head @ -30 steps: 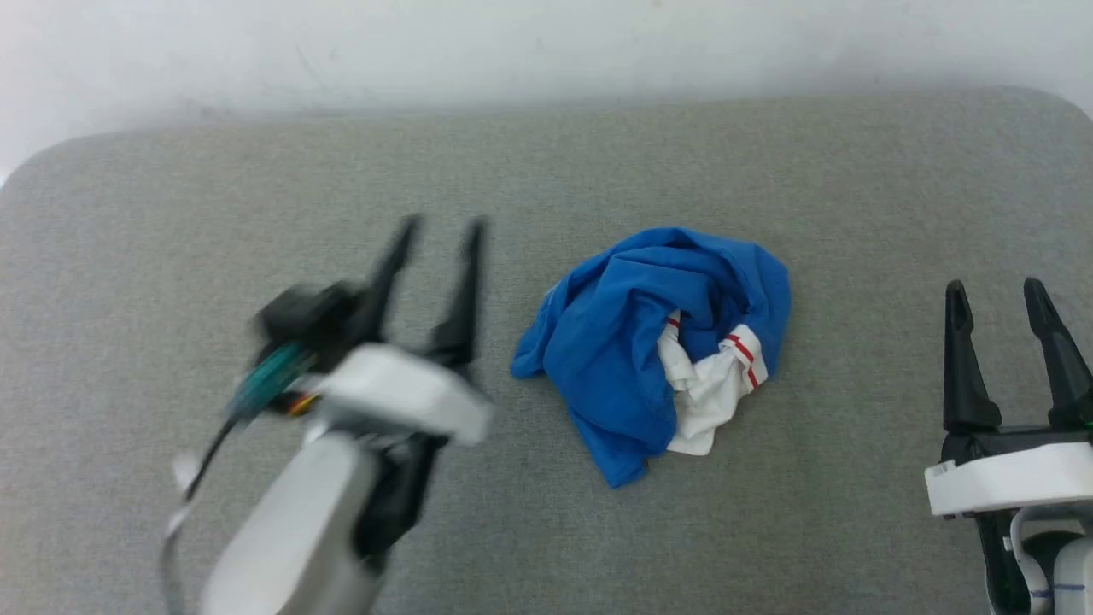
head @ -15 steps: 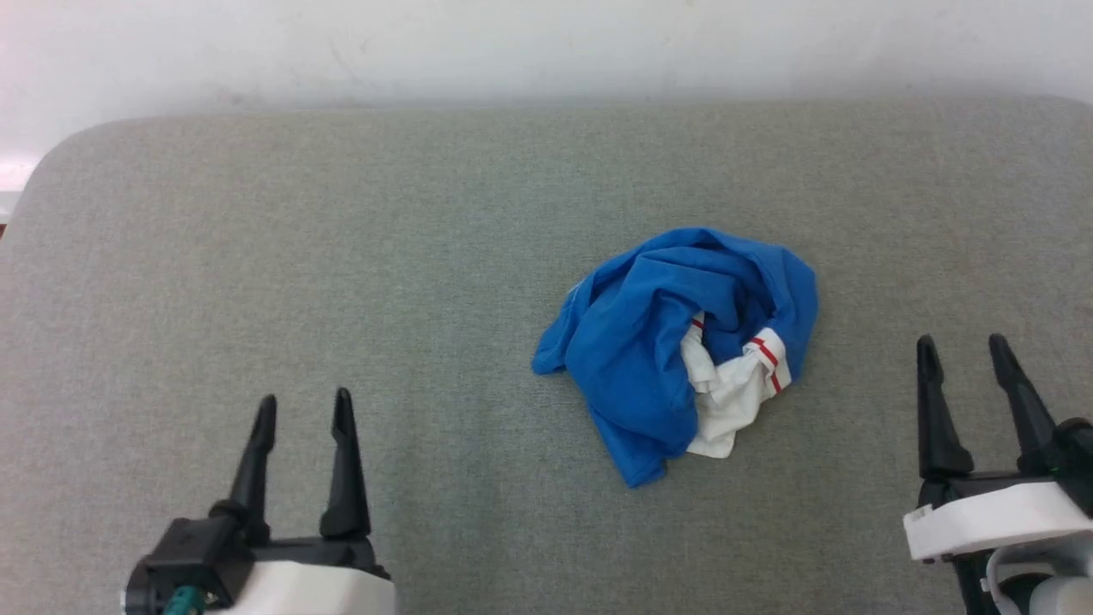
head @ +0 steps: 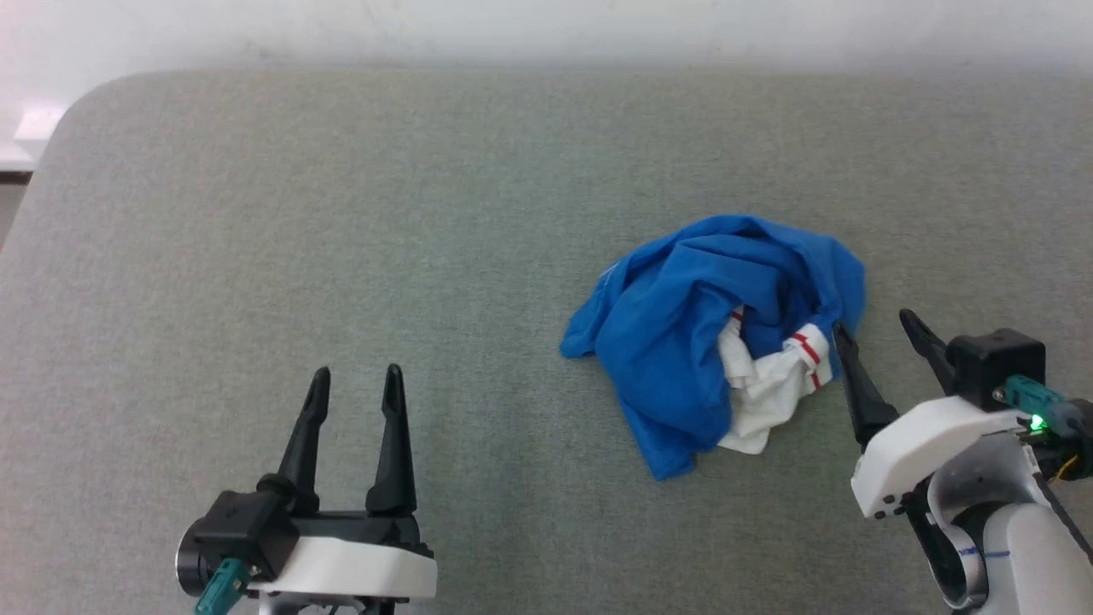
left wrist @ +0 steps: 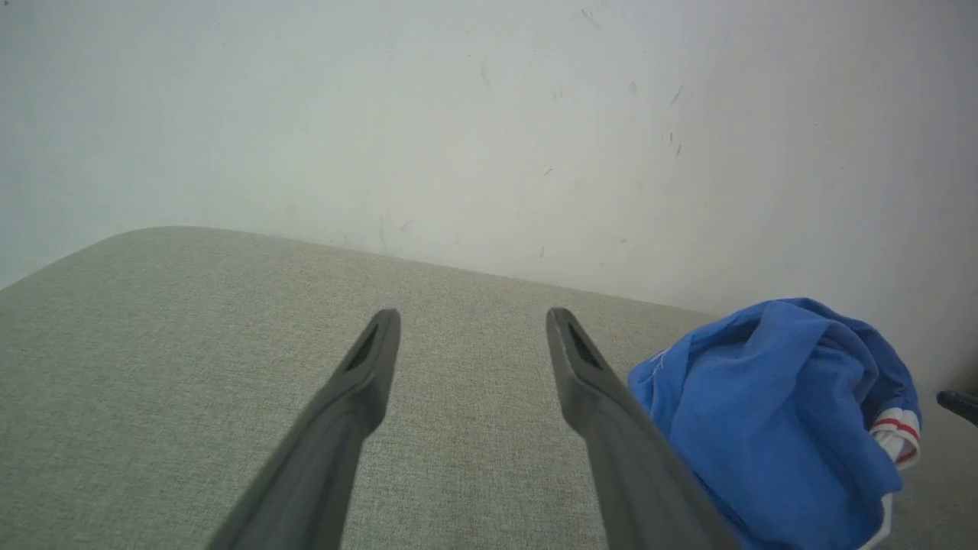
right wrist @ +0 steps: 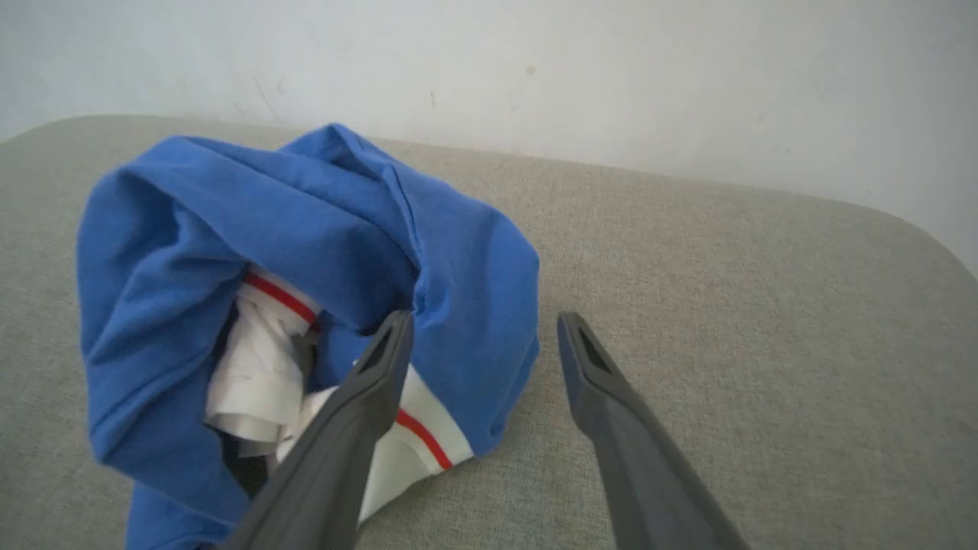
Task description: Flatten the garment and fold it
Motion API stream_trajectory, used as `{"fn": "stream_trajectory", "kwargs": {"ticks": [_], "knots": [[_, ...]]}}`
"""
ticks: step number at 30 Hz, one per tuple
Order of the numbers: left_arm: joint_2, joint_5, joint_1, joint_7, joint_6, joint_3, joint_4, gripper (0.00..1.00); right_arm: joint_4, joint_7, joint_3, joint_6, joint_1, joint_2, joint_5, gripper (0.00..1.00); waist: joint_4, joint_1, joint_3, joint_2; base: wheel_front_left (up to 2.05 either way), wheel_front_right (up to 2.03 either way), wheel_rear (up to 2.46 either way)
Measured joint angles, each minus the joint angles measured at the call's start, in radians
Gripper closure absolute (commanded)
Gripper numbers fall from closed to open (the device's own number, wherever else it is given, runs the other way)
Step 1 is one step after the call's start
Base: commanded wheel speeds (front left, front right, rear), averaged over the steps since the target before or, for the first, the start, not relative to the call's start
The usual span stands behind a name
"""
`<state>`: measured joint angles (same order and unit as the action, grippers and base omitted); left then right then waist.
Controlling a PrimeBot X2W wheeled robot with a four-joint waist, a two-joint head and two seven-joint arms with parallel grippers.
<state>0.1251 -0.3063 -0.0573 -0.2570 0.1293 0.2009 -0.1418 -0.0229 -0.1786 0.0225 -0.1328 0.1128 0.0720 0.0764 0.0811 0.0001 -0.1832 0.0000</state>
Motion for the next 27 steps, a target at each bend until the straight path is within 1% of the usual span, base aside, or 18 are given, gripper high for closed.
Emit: {"fn": "stream_trajectory", "kwargs": {"ticks": [3, 9, 10, 11, 12, 13, 18, 21, 22, 24, 27], "knots": [[-0.021, 0.01, 0.006, 0.0, -0.02, -0.006, 0.02, 0.0, 0.041, -0.049, 0.01, 0.0, 0.027, 0.0, -0.026, 0.0, 0.021, 0.0, -0.014, 0.0, 0.0, 0.0, 0.0], [-0.048, 0.026, 0.014, 0.0, -0.045, -0.023, 0.057, 0.0, 0.156, -0.077, 0.002, 0.0, 0.062, -0.01, -0.041, 0.0, 0.066, 0.0, -0.033, 0.0, 0.0, 0.0, 0.0], [-0.052, 0.027, 0.015, 0.0, -0.05, -0.026, 0.063, 0.0, 0.179, -0.085, 0.005, 0.0, 0.063, -0.012, -0.044, 0.25, 0.073, 0.0, -0.033, 0.0, 0.0, 0.0, 0.0], [-0.056, 0.027, 0.017, 0.0, -0.053, -0.026, 0.067, 0.0, 0.2, -0.087, 0.011, 0.0, 0.063, -0.013, -0.048, 0.54, 0.079, 0.0, -0.034, 0.0, 0.0, 0.0, 0.0], [-0.058, 0.027, 0.017, 0.0, -0.058, -0.028, 0.071, 0.0, 0.215, -0.092, 0.022, 0.0, 0.063, -0.015, -0.053, 0.86, 0.084, 0.0, -0.033, 0.0, 0.0, 0.0, 0.0], [-0.06, 0.027, 0.017, 0.0, -0.059, -0.029, 0.074, 0.0, 0.225, -0.091, 0.034, 0.0, 0.063, -0.015, -0.056, 1.0, 0.089, 0.0, -0.031, 0.0, 0.0, 0.0, 0.0], [-0.065, 0.03, 0.017, 0.0, -0.064, -0.043, 0.08, 0.0, 0.219, -0.081, 0.06, 0.0, 0.062, -0.017, -0.041, 1.0, 0.095, 0.0, -0.013, 0.0, 0.0, 0.0, 0.0], [-0.067, 0.035, 0.016, 0.0, -0.066, -0.051, 0.083, 0.0, 0.174, -0.094, 0.053, 0.0, 0.064, -0.015, -0.016, 1.0, 0.088, -0.0001, -0.003, 0.0, 0.0, 0.0, 0.0], [-0.068, 0.035, 0.016, 0.0, -0.067, -0.053, 0.083, 0.0, 0.154, -0.105, 0.042, 0.0, 0.068, -0.004, -0.013, 1.0, 0.083, -0.0001, -0.001, 0.0, 0.0, 0.0, 0.0], [-0.069, 0.035, 0.016, 0.0, -0.067, -0.057, 0.083, 0.0, 0.111, -0.123, 0.031, 0.0, 0.097, 0.04, -0.005, 1.0, 0.073, 0.0, 0.002, 0.0, 0.0, 0.0, 0.0], [-0.069, 0.036, 0.016, 0.0, -0.068, -0.061, 0.086, 0.0, 0.053, -0.142, 0.033, 0.0, 0.187, 0.154, -0.006, 1.0, 0.056, 0.0, 0.004, 0.0, 0.0, 0.0, 0.0]]}}
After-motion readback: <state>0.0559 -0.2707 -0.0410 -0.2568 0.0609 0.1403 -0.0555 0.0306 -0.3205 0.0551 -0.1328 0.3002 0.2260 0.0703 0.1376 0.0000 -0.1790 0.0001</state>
